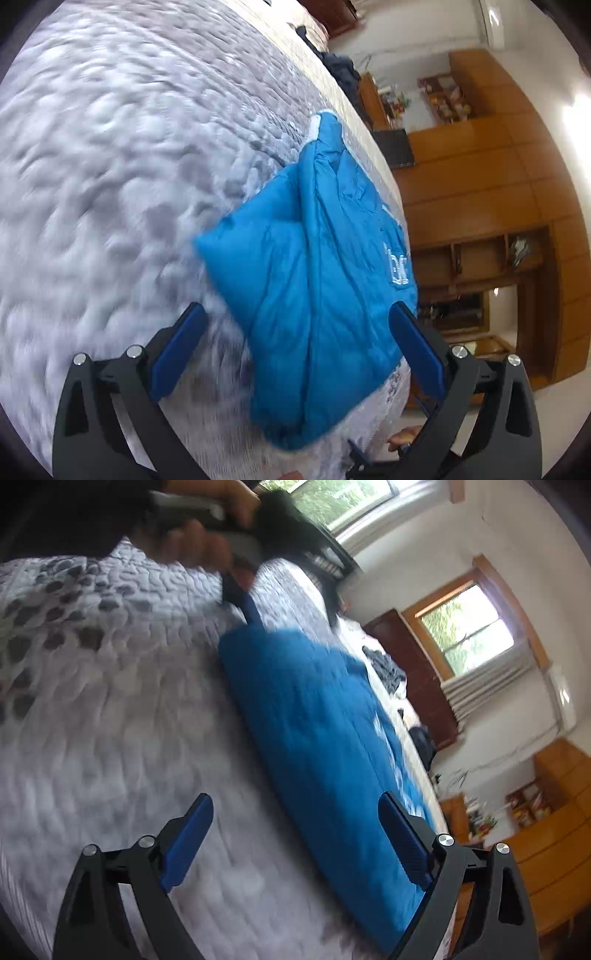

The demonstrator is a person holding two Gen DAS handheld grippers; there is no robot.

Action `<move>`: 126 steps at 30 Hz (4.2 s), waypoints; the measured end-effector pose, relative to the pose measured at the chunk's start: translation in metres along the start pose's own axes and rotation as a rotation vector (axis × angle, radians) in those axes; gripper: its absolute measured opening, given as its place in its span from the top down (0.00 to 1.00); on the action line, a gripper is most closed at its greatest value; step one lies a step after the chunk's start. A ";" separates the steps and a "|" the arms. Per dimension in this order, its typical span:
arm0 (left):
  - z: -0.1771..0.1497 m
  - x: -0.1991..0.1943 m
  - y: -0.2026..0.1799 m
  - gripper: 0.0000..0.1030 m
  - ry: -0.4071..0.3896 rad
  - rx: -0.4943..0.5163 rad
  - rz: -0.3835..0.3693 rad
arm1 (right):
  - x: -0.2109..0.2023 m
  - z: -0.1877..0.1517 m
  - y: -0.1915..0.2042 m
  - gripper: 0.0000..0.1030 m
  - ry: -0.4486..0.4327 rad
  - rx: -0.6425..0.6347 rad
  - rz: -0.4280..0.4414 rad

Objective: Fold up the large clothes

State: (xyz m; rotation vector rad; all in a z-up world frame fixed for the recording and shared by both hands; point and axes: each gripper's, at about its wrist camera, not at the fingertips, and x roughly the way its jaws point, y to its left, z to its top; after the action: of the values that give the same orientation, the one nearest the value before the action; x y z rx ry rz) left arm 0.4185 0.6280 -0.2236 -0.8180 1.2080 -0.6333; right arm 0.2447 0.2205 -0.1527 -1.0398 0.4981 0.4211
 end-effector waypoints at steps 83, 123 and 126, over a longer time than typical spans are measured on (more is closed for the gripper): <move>0.069 0.128 -0.329 0.71 0.070 0.226 0.391 | -0.048 -0.009 -0.174 0.72 -0.222 0.699 0.050; 0.017 0.360 -0.417 0.70 0.184 0.345 0.584 | -0.031 -0.227 -0.239 0.76 -0.201 1.123 0.136; 0.013 0.375 -0.416 0.67 0.161 0.357 0.594 | -0.023 -0.254 -0.241 0.77 -0.216 1.200 0.196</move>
State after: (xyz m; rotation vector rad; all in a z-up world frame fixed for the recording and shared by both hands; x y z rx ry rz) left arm 0.5248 0.0950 -0.0858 -0.0912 1.3513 -0.4061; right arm 0.3102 -0.1155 -0.0751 0.2112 0.5371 0.3135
